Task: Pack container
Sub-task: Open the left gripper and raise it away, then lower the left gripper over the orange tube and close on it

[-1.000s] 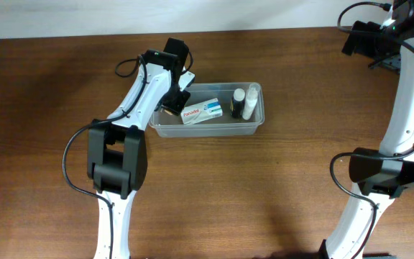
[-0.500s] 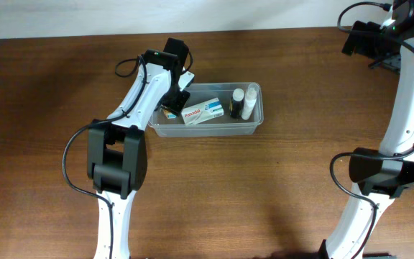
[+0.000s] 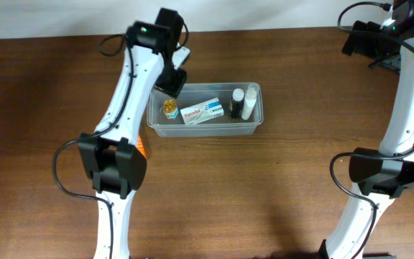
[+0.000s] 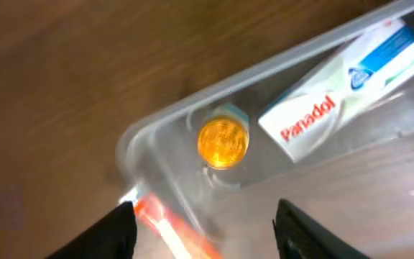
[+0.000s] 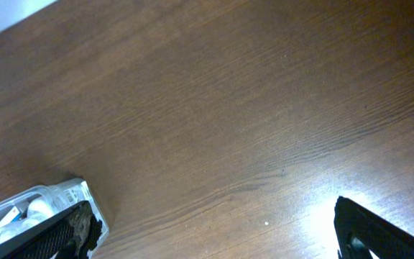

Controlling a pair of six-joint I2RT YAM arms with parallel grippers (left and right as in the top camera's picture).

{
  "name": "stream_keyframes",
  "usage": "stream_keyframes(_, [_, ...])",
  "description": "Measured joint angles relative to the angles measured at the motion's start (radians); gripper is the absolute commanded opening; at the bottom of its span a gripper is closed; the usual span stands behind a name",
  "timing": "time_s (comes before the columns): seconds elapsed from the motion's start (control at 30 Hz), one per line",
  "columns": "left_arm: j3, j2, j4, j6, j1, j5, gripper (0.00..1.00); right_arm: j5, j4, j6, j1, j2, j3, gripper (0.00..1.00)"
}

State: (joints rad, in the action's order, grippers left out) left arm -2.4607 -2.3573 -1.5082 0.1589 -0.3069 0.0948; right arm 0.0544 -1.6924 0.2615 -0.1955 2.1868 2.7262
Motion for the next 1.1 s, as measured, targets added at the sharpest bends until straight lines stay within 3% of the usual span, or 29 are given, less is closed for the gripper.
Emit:
stream_keyframes(0.2, [-0.124,0.01,-0.17,-0.107,0.058,-0.001,0.69,0.0,0.0,0.0,0.0,0.0,0.0,0.98])
stream_keyframes(0.47, [-0.082,0.133,-0.175,-0.163,0.115,-0.038,0.79,0.0,0.0,0.001,0.0,0.0,0.0,0.98])
stream_keyframes(0.77, [0.248,0.474,-0.114,-0.285,0.128,0.026,0.81,0.0,0.0,0.001,0.0,0.0,0.0,0.98])
stream_keyframes(1.1, [0.797,0.614,0.278,-0.456,0.276,-0.079,0.8,0.0,0.001,0.001,0.0,0.0,0.0,0.98])
